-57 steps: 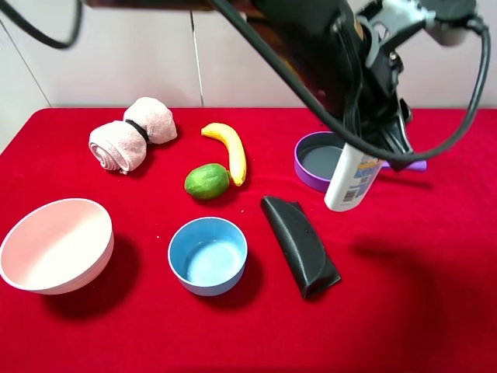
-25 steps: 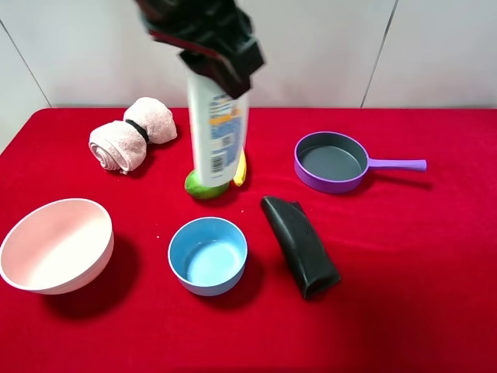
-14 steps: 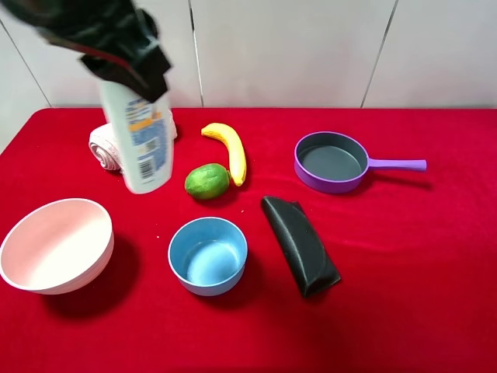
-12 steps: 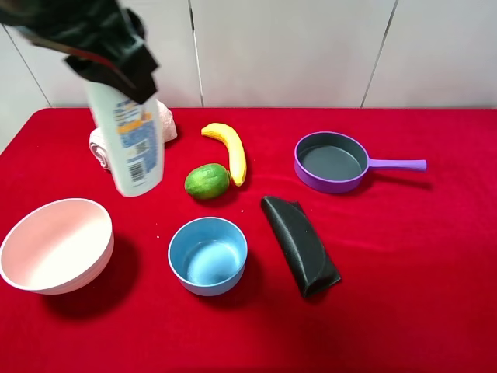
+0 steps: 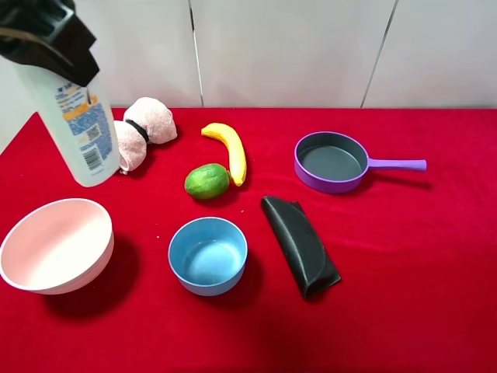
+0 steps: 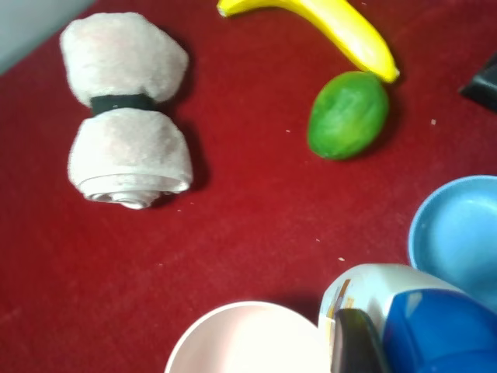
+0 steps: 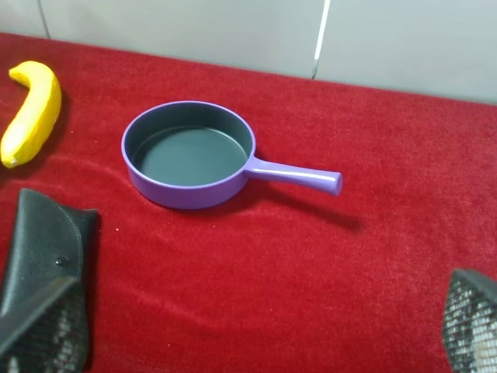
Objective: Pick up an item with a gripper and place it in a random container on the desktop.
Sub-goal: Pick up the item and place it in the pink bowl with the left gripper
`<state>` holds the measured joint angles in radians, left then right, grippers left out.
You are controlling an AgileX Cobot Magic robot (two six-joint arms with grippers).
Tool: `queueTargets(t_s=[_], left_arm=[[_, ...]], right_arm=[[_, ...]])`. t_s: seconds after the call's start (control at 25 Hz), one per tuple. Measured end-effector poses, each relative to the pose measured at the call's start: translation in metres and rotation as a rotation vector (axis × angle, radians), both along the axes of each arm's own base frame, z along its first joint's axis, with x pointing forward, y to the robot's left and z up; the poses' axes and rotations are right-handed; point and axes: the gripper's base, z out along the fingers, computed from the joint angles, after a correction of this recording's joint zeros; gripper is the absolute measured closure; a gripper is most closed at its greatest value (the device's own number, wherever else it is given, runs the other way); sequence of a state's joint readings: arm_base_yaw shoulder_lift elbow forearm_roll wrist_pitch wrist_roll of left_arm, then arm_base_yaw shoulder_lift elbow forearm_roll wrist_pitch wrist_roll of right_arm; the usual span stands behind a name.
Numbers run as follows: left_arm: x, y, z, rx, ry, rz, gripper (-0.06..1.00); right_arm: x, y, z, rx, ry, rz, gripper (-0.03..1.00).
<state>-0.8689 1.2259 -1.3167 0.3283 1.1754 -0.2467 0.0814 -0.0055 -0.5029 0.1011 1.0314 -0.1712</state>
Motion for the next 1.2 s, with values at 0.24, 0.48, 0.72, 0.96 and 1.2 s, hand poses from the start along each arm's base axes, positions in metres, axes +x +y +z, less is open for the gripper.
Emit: queueTargets(t_s=[0.24,0.48,0.72,0.96,1.2], left_arm=[[-0.002,0.014,-0.01,0.019,0.003,0.069,0.56],[0.007,0.034,-0.034,0.068,0.073,0.168,0.56],[0.007,0.047,-0.064,0.117,0.172,0.21,0.56],[0.006,0.05,-0.084,0.143,0.191,0.205,0.56],[0.007,0.051,-0.101,0.151,0.169,0.182,0.56]], right_arm=[[0.0,0.0,0.0,0.0,0.0,0.0,0.27],[0.0,0.0,0.0,0.0,0.0,0.0,0.27],[0.0,0.0,0.0,0.0,0.0,0.0,0.27],[0.0,0.0,0.0,0.0,0.0,0.0,0.27],[0.0,0.0,0.0,0.0,0.0,0.0,0.27]])
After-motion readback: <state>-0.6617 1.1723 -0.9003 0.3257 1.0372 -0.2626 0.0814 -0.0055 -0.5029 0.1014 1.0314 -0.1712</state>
